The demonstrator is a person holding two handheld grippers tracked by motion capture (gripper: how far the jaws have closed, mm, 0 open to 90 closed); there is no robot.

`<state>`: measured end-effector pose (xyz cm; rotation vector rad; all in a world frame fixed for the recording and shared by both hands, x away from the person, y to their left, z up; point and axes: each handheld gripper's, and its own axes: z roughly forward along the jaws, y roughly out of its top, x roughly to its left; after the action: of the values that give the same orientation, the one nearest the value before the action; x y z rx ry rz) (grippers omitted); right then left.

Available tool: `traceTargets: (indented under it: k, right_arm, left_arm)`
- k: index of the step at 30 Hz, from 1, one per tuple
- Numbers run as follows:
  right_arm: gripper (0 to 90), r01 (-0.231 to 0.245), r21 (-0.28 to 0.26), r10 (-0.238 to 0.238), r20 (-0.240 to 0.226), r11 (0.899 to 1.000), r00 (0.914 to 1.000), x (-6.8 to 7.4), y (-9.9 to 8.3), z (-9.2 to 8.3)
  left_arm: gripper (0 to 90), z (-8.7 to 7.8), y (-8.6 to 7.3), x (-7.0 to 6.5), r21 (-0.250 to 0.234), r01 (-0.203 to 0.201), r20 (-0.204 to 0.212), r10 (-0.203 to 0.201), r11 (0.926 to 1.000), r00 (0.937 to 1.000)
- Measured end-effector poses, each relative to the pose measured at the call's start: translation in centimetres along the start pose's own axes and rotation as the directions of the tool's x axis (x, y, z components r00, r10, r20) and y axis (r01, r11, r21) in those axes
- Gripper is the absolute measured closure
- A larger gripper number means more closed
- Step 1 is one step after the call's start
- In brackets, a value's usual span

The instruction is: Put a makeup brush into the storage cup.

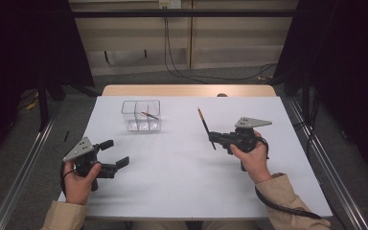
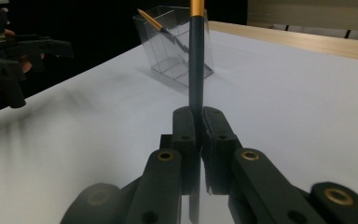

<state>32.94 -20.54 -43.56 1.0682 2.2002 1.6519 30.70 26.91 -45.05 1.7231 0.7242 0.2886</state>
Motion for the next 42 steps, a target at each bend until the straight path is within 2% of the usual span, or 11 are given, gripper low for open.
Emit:
traceTargets:
  k: [8,20,42]
  right_arm:
    - [85.0,0.025,0.008,-0.025,-0.045,1.0,0.9987,1.0,-0.1,0.5]
    - [85.0,0.049,0.019,-0.047,-0.094,0.999,0.9945,2.2,-0.3,1.2]
    - [85.0,0.053,-0.007,-0.053,-0.107,0.999,0.9928,2.6,-0.1,0.9]
  left_arm:
    - [0.4,0.1,0.0,0.0,-0.007,0.005,0.001,-0.005,1.0,1.0]
    - [0.4,1.2,0.6,-0.1,-0.023,0.018,0.029,-0.017,0.9996,0.9994]
    - [0.4,4.7,2.0,-1.3,-0.032,0.031,0.094,-0.028,0.999,0.9952]
